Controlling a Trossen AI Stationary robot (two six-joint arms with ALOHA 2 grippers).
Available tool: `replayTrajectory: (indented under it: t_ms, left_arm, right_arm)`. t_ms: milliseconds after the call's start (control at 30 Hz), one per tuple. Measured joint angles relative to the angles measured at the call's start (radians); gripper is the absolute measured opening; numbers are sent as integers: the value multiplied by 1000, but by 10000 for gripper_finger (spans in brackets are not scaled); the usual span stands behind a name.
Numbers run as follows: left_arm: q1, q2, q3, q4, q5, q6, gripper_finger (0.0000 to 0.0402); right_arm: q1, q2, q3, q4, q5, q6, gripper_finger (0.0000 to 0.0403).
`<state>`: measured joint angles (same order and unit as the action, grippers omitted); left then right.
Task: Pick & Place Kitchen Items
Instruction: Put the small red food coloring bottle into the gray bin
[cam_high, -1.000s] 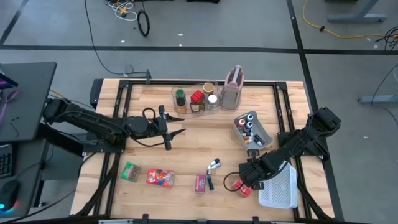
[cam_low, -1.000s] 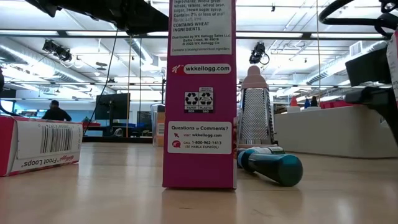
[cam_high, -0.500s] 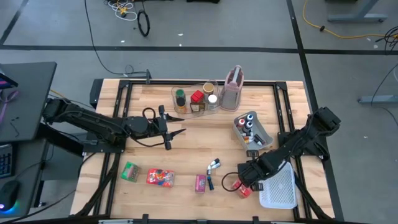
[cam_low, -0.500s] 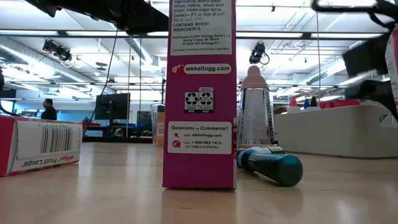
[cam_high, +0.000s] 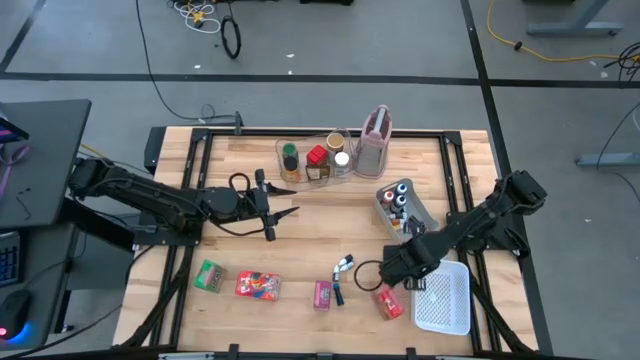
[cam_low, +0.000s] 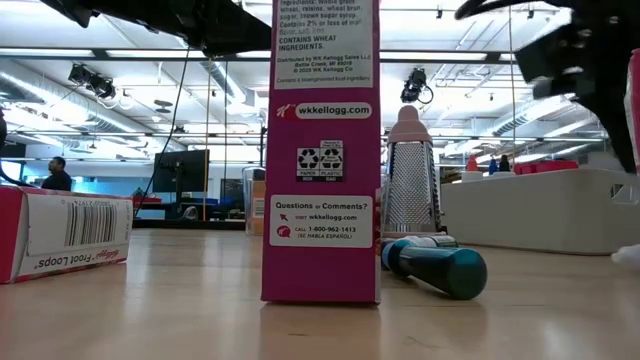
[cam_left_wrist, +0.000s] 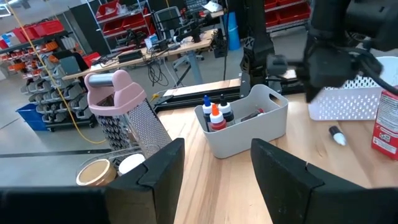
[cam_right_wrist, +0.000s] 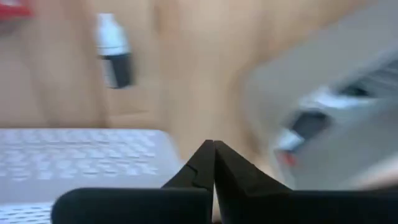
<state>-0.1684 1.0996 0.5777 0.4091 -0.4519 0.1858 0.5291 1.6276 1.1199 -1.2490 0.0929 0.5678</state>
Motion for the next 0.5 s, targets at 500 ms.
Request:
replayTrajectory:
  t_ms: [500]
  left_arm:
    - [0, 0, 0, -27, 0, -3, 194]
  right_arm:
    - [-49, -10, 56, 74, 154, -8, 38]
